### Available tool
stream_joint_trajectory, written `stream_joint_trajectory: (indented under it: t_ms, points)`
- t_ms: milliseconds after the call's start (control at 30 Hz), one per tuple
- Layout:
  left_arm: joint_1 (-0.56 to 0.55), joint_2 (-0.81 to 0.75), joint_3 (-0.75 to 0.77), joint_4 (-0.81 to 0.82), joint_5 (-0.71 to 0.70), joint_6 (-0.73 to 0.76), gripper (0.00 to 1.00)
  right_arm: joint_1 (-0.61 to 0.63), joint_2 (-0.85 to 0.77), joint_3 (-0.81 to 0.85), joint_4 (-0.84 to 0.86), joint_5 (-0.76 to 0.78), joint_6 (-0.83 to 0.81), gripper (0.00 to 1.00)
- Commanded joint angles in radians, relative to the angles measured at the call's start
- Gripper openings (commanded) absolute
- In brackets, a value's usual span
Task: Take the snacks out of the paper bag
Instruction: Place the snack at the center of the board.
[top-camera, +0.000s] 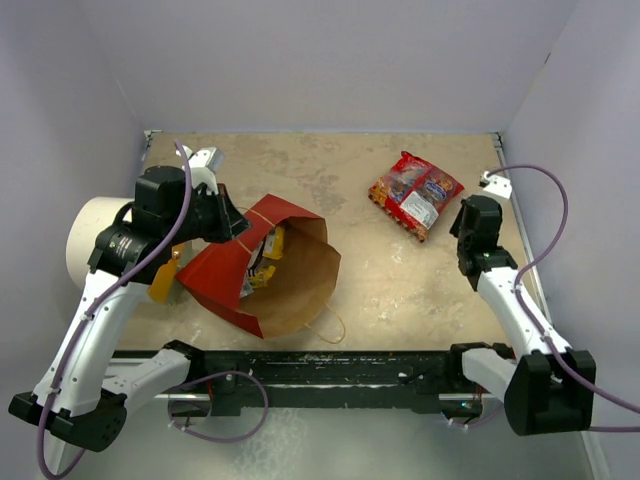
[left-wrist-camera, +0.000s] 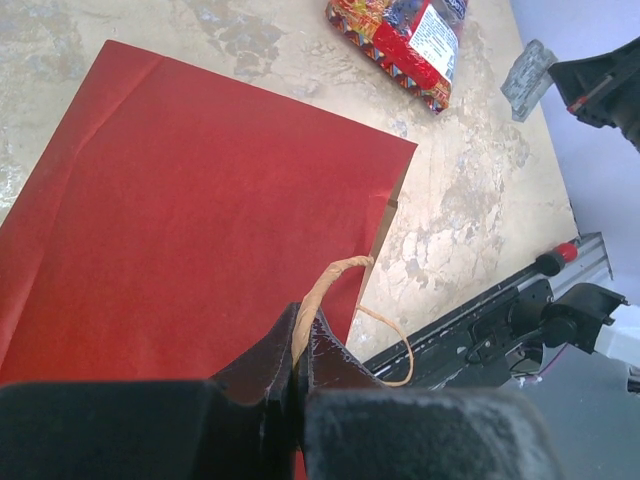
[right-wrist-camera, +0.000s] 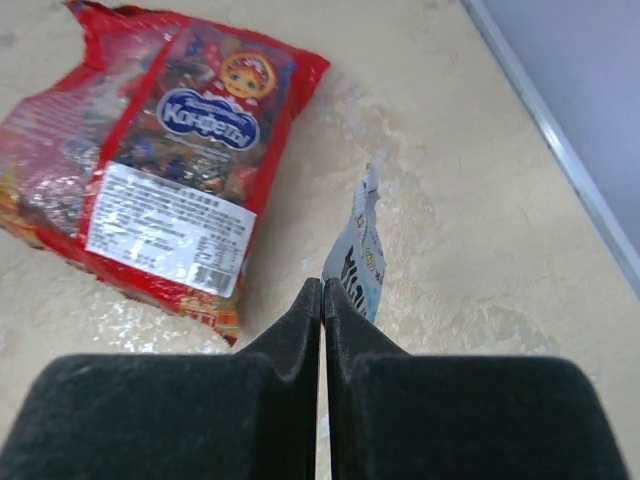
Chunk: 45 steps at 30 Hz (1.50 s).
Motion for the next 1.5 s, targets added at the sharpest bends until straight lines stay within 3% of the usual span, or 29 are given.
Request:
stream_joint_trajectory:
  t_ms: [0,167,467,800,1033,1100,1167,1267,1467]
  points:
    - [-0.002,-0.006,0.043,0.025,0.013,-0.008,0.00,-0.079,0.054,-0.062,0.194,-0.154,0.053,0.00]
    - [-0.003,0.004,0.045,0.037,0.019,-0.017,0.00,-0.166,0.137,-0.122,0.290,-0.314,0.130,0.00]
    - [-0.002,0.039,0.051,0.069,0.035,-0.024,0.00,-0.171,0.158,-0.123,0.451,-0.495,0.176,0.00]
    - [-0.002,0.051,0.046,0.073,0.046,-0.032,0.00,-0.235,0.218,-0.120,0.277,-0.266,0.287,0.00]
    - [-0.002,0.030,0.033,0.069,0.043,-0.036,0.00,-0.241,0.207,-0.079,0.045,-0.090,0.371,0.01]
    - [-0.002,0.024,0.025,0.069,0.047,-0.036,0.00,-0.241,0.210,-0.043,-0.053,-0.019,0.369,0.13]
    - [-0.002,0.020,0.018,0.066,0.049,-0.036,0.00,-0.240,0.217,0.002,-0.146,0.061,0.367,0.34]
    - [-0.002,0.016,0.008,0.067,0.053,-0.036,0.00,-0.240,0.215,0.065,-0.187,0.036,0.272,0.54]
    - [-0.002,0.008,-0.006,0.085,0.066,-0.032,0.00,-0.192,0.147,0.089,-0.079,-0.221,0.064,0.65]
